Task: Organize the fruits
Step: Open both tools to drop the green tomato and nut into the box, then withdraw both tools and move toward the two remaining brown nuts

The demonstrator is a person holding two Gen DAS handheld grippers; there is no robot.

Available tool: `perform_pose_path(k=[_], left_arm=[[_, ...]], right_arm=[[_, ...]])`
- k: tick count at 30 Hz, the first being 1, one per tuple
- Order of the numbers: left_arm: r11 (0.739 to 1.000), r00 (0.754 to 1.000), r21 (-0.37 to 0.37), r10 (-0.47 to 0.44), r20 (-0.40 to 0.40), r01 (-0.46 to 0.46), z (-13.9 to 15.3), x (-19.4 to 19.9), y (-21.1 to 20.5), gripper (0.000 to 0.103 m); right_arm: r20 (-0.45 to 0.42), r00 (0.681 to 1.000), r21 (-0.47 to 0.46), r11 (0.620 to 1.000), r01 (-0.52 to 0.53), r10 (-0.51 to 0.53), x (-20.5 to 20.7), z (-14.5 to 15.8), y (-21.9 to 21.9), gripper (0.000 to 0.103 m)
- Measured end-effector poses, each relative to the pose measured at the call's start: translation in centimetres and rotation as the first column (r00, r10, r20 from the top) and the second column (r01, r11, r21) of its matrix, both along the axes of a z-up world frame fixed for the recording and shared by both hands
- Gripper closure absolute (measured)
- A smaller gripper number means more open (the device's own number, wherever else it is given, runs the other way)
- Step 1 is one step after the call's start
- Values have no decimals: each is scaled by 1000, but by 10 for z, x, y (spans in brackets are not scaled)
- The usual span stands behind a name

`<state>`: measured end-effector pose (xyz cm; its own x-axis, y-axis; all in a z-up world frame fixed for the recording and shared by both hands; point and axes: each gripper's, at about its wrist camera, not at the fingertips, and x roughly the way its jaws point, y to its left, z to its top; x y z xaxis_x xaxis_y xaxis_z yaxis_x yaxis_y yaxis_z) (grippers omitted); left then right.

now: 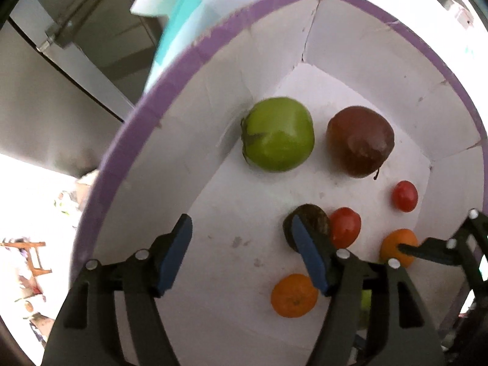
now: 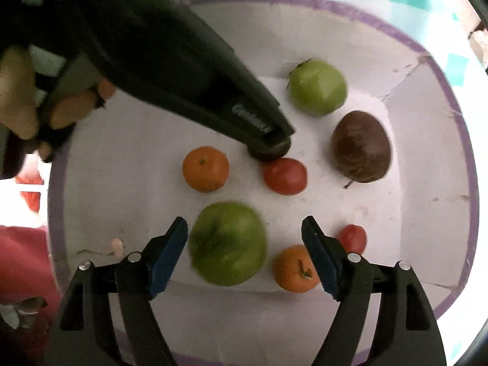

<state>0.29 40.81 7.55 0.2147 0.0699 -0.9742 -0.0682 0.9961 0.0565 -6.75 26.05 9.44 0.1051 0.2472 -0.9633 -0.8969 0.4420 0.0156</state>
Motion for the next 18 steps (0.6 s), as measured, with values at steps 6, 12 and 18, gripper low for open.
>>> perform_pose_path(k=[6, 12, 18], left_arm=[[995, 994, 80, 55, 96, -63, 30, -18, -16, 27], [980, 962, 136, 111, 250, -148, 72, -59, -70, 18], [976, 928, 166, 71, 365, -140, 108, -79, -163, 10]], right_arm=[[73, 994, 197, 978, 71, -86, -6, 44, -51, 26], [82, 959, 387, 895, 220, -271, -2, 91, -135, 24], [-4, 887, 472, 781, 409, -462, -2, 102, -226, 22]])
